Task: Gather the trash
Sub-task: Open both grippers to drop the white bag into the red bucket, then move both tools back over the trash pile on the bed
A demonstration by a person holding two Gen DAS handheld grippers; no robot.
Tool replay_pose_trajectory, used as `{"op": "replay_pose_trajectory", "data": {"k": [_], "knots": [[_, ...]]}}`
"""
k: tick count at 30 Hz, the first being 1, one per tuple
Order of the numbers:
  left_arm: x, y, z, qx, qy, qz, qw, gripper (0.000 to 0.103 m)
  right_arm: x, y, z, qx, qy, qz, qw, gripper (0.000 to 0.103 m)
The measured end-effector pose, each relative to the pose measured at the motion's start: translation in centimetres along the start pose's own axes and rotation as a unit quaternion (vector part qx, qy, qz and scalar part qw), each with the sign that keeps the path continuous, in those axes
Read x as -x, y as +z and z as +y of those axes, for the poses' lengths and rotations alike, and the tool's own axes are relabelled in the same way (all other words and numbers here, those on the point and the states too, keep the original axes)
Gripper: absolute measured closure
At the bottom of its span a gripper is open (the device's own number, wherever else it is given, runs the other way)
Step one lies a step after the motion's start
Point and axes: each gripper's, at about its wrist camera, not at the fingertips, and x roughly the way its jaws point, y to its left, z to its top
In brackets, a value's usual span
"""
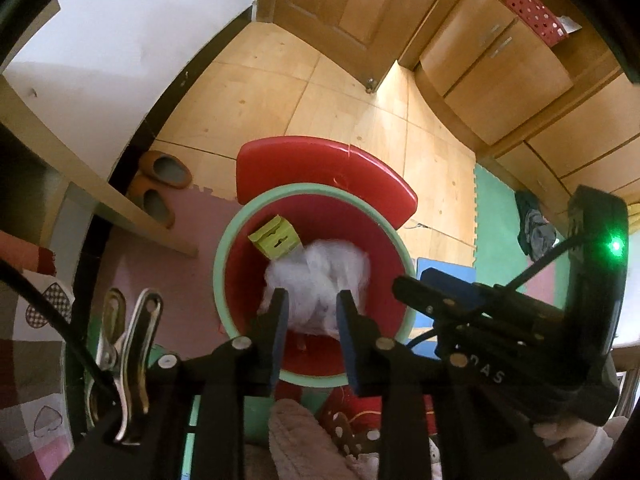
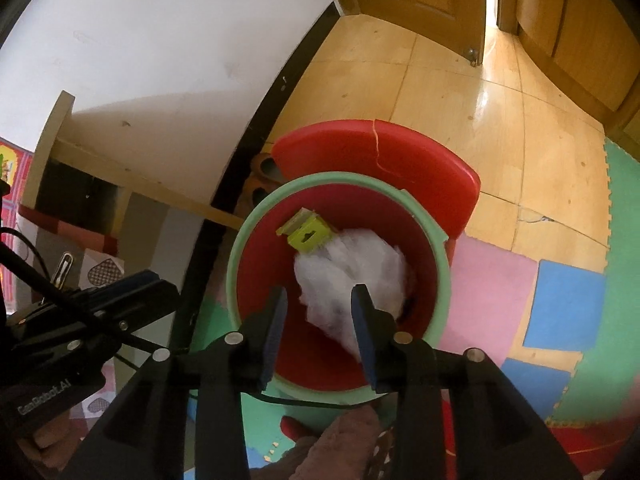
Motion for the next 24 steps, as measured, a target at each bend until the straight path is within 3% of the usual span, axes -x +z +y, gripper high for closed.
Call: {"op": "replay_pose_trajectory", "data": {"k": [12,24], "knots": [[5.1,-1.3,1.2,0.03,0.0,-0.032,0.9991,0.078,4.5,-1.7,2.6,0.024,0.011,-0.023,0.999,0.068],[14.0,-4.7,5.8,0.083,0.005,-0.085,0.9929,0.078,10.8,-3.8,10.8,0.093,0.049,-0.065,0.992,0.068]]}}
